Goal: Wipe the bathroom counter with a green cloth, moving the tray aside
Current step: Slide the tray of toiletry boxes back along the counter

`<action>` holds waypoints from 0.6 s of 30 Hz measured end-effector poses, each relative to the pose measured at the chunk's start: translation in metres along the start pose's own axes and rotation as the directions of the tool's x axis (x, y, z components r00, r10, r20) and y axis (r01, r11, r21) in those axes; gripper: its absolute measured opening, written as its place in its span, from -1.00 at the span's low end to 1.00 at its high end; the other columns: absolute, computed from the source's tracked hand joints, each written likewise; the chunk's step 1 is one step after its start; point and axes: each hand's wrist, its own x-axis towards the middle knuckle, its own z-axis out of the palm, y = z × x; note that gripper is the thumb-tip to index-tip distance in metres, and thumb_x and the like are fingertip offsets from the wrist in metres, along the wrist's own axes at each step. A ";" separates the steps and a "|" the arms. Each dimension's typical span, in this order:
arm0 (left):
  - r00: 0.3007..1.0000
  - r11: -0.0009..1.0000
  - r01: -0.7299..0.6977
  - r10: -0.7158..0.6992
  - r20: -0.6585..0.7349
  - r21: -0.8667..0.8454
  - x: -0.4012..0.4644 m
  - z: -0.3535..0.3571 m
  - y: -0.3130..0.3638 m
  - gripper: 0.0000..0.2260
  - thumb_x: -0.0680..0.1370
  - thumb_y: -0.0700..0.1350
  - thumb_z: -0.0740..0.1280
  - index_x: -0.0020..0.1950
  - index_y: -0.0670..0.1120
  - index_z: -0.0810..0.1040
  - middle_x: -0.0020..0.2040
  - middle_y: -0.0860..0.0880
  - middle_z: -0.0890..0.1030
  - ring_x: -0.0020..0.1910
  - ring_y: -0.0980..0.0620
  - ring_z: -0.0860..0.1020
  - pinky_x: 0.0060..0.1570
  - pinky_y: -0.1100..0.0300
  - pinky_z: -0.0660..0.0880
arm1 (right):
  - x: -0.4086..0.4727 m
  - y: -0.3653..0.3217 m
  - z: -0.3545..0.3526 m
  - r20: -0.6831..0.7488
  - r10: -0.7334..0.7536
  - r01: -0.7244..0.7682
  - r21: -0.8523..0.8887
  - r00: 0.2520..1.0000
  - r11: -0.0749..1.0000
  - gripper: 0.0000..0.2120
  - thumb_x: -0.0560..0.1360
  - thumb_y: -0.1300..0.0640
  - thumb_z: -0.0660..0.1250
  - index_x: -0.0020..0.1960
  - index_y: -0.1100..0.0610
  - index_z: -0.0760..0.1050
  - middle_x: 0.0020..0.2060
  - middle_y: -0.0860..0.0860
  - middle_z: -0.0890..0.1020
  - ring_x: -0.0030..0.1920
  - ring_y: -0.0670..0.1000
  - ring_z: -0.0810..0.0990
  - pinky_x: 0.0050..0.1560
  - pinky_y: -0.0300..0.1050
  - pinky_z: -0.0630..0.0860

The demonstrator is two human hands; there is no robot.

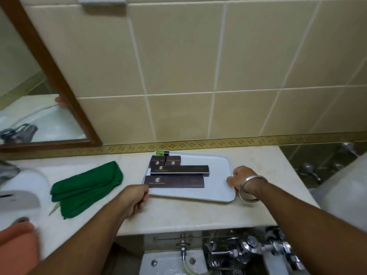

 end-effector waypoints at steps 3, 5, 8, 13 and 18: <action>0.997 0.998 0.036 -0.039 -0.067 -0.048 0.011 -0.028 0.001 -0.65 0.53 -0.16 0.17 -0.47 -0.08 0.32 -0.56 -0.01 0.31 -0.68 0.12 0.19 -0.63 0.37 0.04 | 0.025 -0.053 0.002 -0.023 -0.080 0.076 -0.136 0.997 0.988 -0.81 0.45 0.02 0.31 -0.12 0.15 0.49 -0.21 0.08 0.56 -0.21 0.08 0.50 -0.28 -0.15 0.38; 0.992 0.991 0.115 -0.119 -0.048 -0.064 0.019 -0.043 -0.001 -0.67 0.53 -0.18 0.17 -0.45 -0.09 0.35 -0.53 0.01 0.32 -0.68 0.13 0.22 -0.65 0.40 0.05 | 0.042 -0.080 0.014 -0.045 -0.119 0.106 -0.232 0.992 0.967 -0.76 0.47 0.10 0.30 0.08 0.20 0.50 0.02 0.14 0.60 -0.04 0.13 0.56 -0.12 -0.12 0.43; 0.970 0.964 0.244 -0.242 0.023 -0.108 0.030 -0.068 -0.007 -0.68 0.56 -0.18 0.19 -0.40 -0.10 0.44 -0.48 0.07 0.37 -0.65 0.17 0.26 -0.67 0.42 0.10 | 0.053 -0.114 0.036 -0.097 -0.155 0.124 -0.271 0.983 0.955 -0.77 0.49 0.20 0.27 0.13 0.20 0.51 0.08 0.15 0.61 0.04 0.15 0.58 -0.06 -0.09 0.45; 0.962 0.961 0.265 -0.257 0.095 -0.081 0.045 -0.074 -0.012 -0.67 0.63 -0.06 0.24 -0.33 -0.08 0.49 -0.48 0.10 0.43 -0.60 0.21 0.28 -0.66 0.40 0.11 | 0.061 -0.123 0.049 -0.080 -0.138 0.099 -0.368 0.987 0.924 -0.75 0.50 0.20 0.25 0.16 0.21 0.51 0.10 0.15 0.61 0.05 0.14 0.59 -0.05 -0.10 0.46; 0.993 0.971 -0.013 0.041 -0.112 0.240 0.046 -0.087 -0.011 -0.68 0.54 -0.01 0.40 -0.35 -0.15 0.58 -0.53 -0.02 0.54 -0.61 0.09 0.40 -0.59 0.33 0.27 | 0.037 -0.136 0.037 -0.057 -0.162 0.082 -0.673 0.985 0.735 -0.74 0.44 0.22 0.25 0.09 0.12 0.57 -0.02 0.07 0.64 -0.18 0.10 0.51 -0.20 -0.10 0.44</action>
